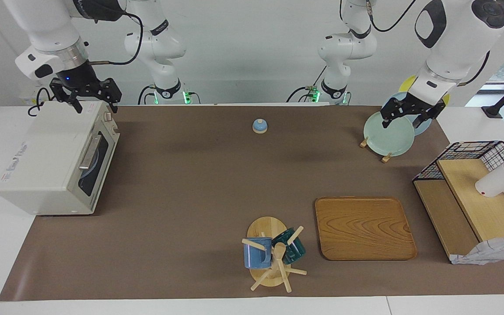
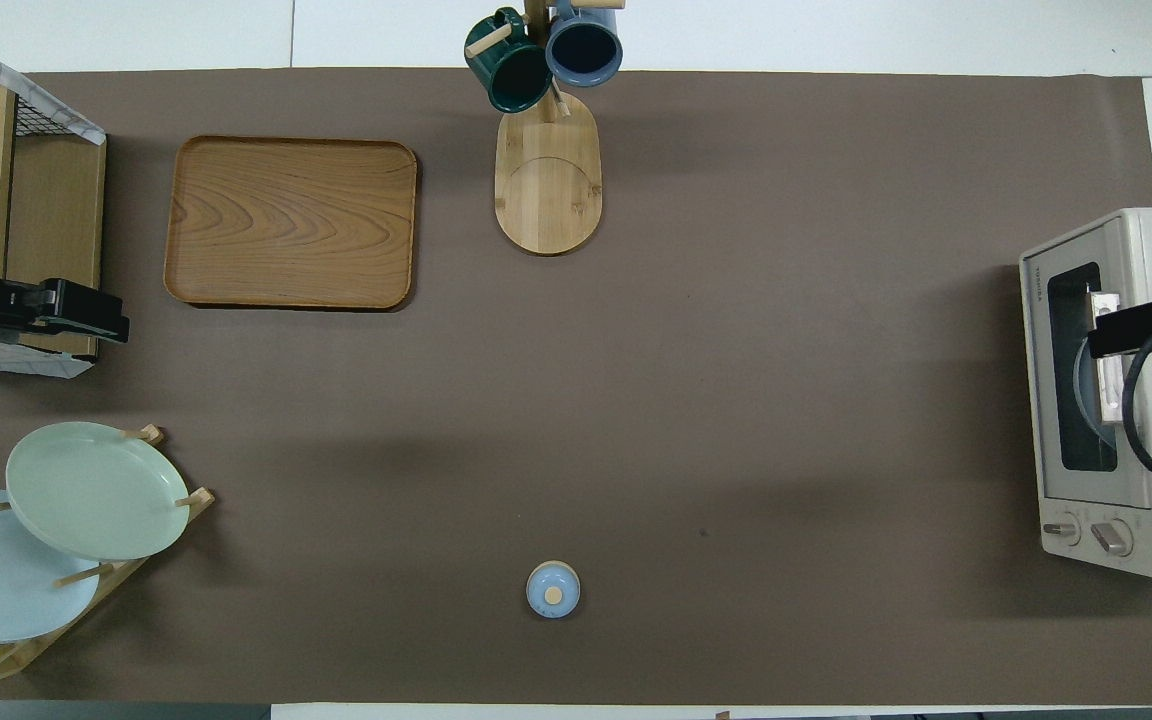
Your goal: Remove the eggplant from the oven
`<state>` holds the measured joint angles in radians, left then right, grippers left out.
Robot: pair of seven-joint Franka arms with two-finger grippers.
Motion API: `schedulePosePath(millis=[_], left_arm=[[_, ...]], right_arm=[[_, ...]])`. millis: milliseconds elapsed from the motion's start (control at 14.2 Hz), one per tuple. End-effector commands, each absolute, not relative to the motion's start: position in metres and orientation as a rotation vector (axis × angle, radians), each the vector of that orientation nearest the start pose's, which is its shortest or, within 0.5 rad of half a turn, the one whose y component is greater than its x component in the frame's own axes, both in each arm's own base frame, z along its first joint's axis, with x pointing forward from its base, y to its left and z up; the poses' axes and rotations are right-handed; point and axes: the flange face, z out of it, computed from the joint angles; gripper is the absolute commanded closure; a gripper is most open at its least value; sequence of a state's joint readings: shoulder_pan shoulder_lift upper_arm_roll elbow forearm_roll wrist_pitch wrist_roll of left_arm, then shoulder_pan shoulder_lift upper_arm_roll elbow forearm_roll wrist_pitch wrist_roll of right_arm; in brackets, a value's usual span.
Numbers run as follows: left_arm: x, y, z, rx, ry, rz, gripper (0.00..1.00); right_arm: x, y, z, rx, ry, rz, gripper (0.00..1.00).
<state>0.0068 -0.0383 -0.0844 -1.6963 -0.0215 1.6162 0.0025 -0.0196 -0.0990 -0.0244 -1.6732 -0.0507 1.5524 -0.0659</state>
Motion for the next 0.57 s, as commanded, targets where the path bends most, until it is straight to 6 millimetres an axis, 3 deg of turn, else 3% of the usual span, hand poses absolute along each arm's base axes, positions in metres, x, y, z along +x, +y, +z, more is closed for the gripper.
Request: schedulePosePath(millis=[0,71,283,494], left_arm=[[0.54,-0.042,0.594,-3.138,0.132,0.061,0.0],[0.54,-0.042,0.594,-3.138,0.132,0.061,0.0],[0.54,-0.042,0.594,-3.138,0.132,0.061,0.0],[0.54,-0.042,0.594,-3.138,0.132,0.061,0.0]], right_arm=[[0.517,-0.024,0.63,-3.162,-0.087,0.049,0.46],[0.516,-0.025,0.625,-3.162,-0.082,0.061,0.99],[0.517,-0.036,0.614,-3.171,-0.041,0.06,1.0],[0.516,-0.052,0.581,-3.201,0.101,0.071,1.0]])
